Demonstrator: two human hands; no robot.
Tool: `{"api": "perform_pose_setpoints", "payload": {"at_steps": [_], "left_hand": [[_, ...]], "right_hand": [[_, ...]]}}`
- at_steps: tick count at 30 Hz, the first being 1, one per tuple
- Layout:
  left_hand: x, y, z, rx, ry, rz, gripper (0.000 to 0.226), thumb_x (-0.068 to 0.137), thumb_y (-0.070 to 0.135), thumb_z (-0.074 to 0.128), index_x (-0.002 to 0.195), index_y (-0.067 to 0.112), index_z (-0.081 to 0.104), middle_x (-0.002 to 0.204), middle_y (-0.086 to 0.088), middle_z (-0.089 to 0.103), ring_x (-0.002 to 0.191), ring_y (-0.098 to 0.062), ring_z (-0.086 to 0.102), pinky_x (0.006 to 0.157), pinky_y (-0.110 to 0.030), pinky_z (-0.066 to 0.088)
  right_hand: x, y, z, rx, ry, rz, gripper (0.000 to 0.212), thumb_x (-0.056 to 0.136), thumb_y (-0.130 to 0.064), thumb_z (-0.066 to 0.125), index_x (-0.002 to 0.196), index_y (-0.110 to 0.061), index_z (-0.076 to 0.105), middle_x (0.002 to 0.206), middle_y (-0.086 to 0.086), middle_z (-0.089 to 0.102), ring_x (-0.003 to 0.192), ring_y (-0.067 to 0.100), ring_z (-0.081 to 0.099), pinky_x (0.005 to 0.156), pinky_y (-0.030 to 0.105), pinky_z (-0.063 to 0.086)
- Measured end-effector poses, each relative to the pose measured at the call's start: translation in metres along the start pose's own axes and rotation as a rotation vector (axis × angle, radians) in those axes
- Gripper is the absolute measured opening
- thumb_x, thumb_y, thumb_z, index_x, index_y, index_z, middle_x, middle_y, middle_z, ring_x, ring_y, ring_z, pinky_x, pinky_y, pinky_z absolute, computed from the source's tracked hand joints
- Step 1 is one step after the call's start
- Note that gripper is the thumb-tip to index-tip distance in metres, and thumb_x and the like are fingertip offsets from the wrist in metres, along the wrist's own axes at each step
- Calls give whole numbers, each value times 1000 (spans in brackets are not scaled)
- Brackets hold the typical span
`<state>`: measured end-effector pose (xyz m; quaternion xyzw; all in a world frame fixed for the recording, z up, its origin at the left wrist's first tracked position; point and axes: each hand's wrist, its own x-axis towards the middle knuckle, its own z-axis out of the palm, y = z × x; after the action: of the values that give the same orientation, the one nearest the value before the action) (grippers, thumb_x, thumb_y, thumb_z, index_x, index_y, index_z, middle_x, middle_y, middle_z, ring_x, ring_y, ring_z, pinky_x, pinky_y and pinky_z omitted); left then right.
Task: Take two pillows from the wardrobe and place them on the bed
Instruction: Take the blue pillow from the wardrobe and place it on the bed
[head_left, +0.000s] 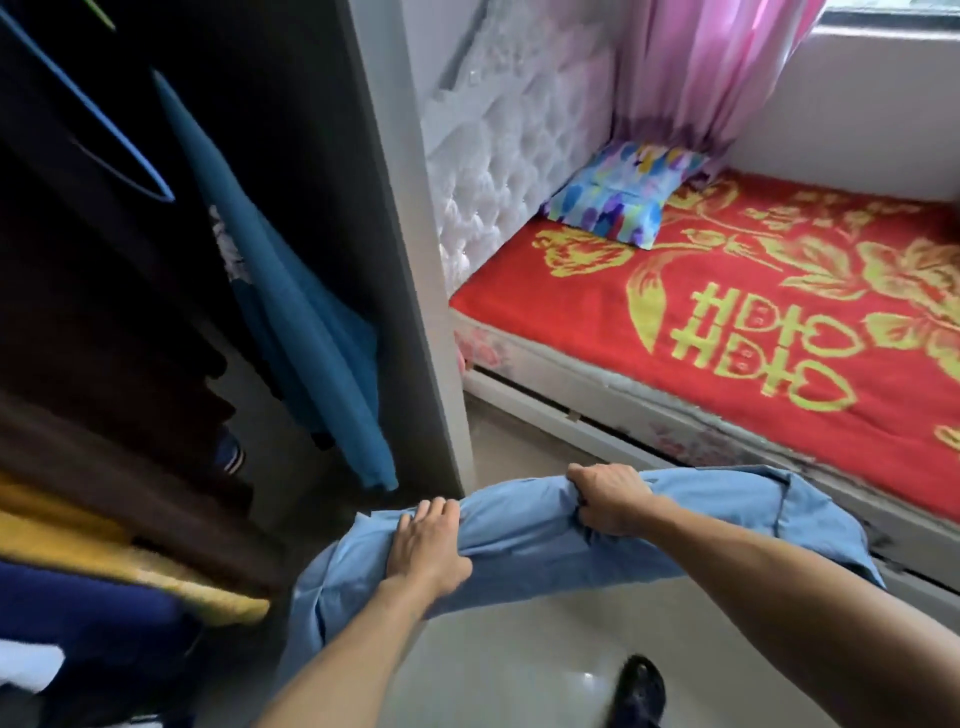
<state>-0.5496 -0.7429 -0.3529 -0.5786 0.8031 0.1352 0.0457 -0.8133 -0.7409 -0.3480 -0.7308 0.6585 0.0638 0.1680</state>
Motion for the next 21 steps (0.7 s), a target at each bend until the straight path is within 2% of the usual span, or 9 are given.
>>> {"api": "perform_pose_setpoints", "payload": {"at_steps": [6, 11, 15, 19, 21], "left_hand": [[108, 118, -31, 18, 29, 85, 32, 68, 16, 48, 100, 18, 49, 111, -3, 59, 107, -27, 52, 94, -36, 40], [183, 199, -62, -82, 57, 118, 21, 66, 17, 48, 85, 23, 43, 105, -5, 64, 102, -31, 58, 84, -37, 46], [242, 235, -89, -126, 72, 136, 20, 63, 17, 49, 81, 21, 39, 98, -8, 67, 95, -37, 61, 74, -38, 47], [310, 249, -117, -130, 106, 200, 20, 63, 17, 50, 79, 22, 38, 95, -7, 67, 92, -34, 61, 67, -35, 42], [347, 252, -131, -126, 124, 249, 20, 63, 17, 50, 77, 22, 37, 94, -5, 66, 91, -33, 61, 67, -34, 41]], "right_hand": [[28, 136, -52, -27, 17, 92, 24, 74, -25, 57, 86, -21, 37, 100, 10, 65, 91, 34, 61, 63, 34, 33], [51, 228, -105, 21, 127, 146, 27, 72, -19, 63, 95, -16, 49, 104, 10, 62, 101, 31, 56, 68, 33, 30], [75, 280, -146, 119, 215, 156, 21, 72, -12, 65, 88, -14, 52, 102, 12, 57, 97, 30, 54, 70, 35, 36], [110, 314, -171, 109, 316, 160, 25, 73, -10, 65, 96, -7, 56, 103, 14, 54, 99, 30, 52, 71, 36, 36], [134, 325, -181, 44, 366, 178, 28, 75, -11, 63, 101, -7, 56, 108, 13, 54, 104, 28, 49, 79, 39, 38]]}}
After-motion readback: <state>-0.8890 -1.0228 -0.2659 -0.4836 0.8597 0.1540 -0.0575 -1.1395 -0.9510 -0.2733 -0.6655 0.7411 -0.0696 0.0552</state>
